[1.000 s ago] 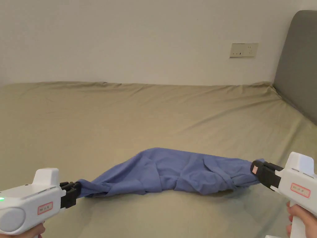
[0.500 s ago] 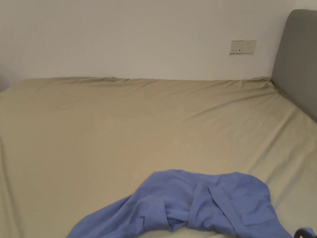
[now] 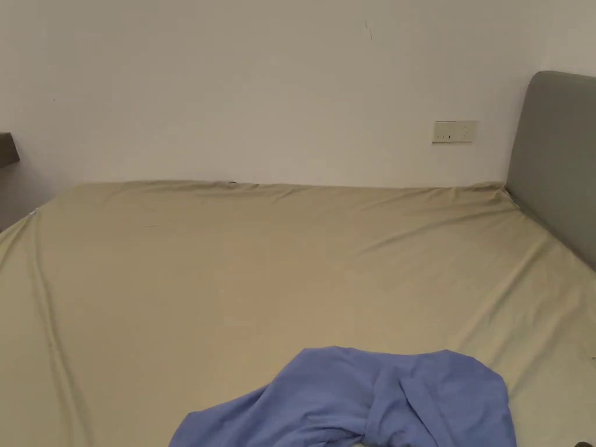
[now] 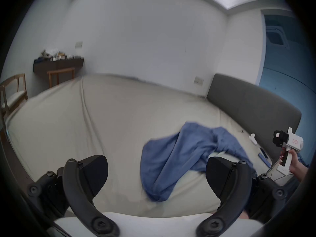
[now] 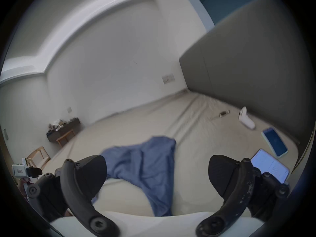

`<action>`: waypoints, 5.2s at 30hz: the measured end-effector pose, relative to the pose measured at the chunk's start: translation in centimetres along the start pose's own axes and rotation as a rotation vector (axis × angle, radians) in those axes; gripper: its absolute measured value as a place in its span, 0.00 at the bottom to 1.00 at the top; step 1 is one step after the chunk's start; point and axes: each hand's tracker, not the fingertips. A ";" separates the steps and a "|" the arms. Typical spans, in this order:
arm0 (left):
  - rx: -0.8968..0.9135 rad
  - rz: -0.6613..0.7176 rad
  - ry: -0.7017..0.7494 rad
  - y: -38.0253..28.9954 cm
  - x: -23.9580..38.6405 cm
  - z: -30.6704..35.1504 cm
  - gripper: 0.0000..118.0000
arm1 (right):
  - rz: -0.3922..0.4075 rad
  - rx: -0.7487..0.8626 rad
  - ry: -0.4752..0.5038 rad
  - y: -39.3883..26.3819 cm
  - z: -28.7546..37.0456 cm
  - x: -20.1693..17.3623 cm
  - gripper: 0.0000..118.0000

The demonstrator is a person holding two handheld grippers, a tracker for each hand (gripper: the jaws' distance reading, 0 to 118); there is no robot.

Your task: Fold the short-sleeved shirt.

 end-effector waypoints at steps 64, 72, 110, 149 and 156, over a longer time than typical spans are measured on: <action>-0.342 -0.136 0.116 -3.8 4.3 -4.5 0.76 | 0.301 -0.602 0.002 -0.8 -29.1 -8.7 0.03; -0.453 -0.162 0.113 -7.1 3.4 -10.5 0.99 | 0.275 -0.582 0.039 0.5 -27.4 -8.3 0.03; 0.399 -0.074 0.080 25.3 8.4 10.7 0.02 | 0.068 0.239 0.220 24.5 7.2 -8.9 0.03; 0.541 -0.015 0.214 36.0 4.6 14.8 0.02 | 0.026 0.460 0.202 39.2 11.9 -6.6 0.03; 0.441 -0.017 0.225 40.2 4.3 -0.8 0.02 | 0.016 0.369 0.146 42.3 -5.0 -7.9 0.03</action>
